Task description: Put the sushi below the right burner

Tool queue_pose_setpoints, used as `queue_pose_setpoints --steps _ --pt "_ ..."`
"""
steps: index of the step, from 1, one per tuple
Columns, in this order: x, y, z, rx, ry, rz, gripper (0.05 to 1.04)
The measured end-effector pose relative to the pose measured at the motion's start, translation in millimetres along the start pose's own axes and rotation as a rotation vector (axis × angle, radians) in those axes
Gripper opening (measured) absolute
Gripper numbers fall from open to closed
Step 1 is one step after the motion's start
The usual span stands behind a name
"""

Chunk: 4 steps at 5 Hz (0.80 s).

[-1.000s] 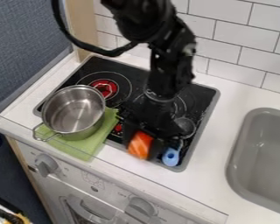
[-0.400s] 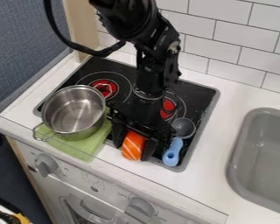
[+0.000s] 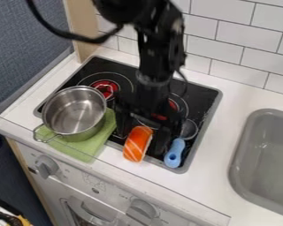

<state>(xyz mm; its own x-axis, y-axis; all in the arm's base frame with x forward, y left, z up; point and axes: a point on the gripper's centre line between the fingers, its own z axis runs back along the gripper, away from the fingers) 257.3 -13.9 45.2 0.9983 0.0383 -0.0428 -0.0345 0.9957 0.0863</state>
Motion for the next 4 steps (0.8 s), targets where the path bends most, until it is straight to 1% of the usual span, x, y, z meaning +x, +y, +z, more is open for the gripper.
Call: queue_pose_setpoints --steps 1,2,4 --pt "0.2 0.1 12.3 -0.011 -0.034 0.005 0.999" --pt "-2.3 0.2 9.3 -0.019 -0.029 -0.012 0.999" --pt "-2.1 1.8 9.2 -0.019 -0.028 -0.006 0.999"
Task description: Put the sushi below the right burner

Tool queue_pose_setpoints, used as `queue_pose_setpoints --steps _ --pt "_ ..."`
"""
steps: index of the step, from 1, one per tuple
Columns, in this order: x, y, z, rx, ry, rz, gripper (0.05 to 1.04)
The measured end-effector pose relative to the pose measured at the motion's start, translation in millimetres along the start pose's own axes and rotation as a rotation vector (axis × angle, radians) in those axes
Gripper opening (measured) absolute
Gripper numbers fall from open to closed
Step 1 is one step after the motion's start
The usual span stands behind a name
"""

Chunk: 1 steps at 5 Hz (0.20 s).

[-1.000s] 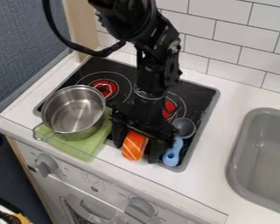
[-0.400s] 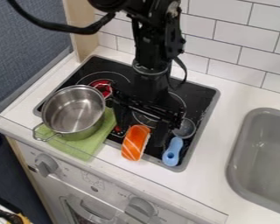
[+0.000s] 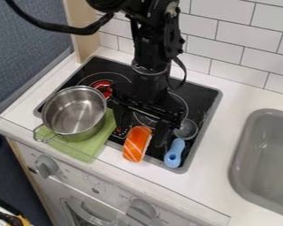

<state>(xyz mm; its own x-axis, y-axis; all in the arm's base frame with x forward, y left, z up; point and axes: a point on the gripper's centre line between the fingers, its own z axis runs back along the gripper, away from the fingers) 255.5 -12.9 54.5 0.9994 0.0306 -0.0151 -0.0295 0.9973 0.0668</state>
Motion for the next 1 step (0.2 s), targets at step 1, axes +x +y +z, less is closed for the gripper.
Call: queue_pose_setpoints --steps 1 --pt "0.0 0.0 0.0 0.0 0.0 0.0 0.999"
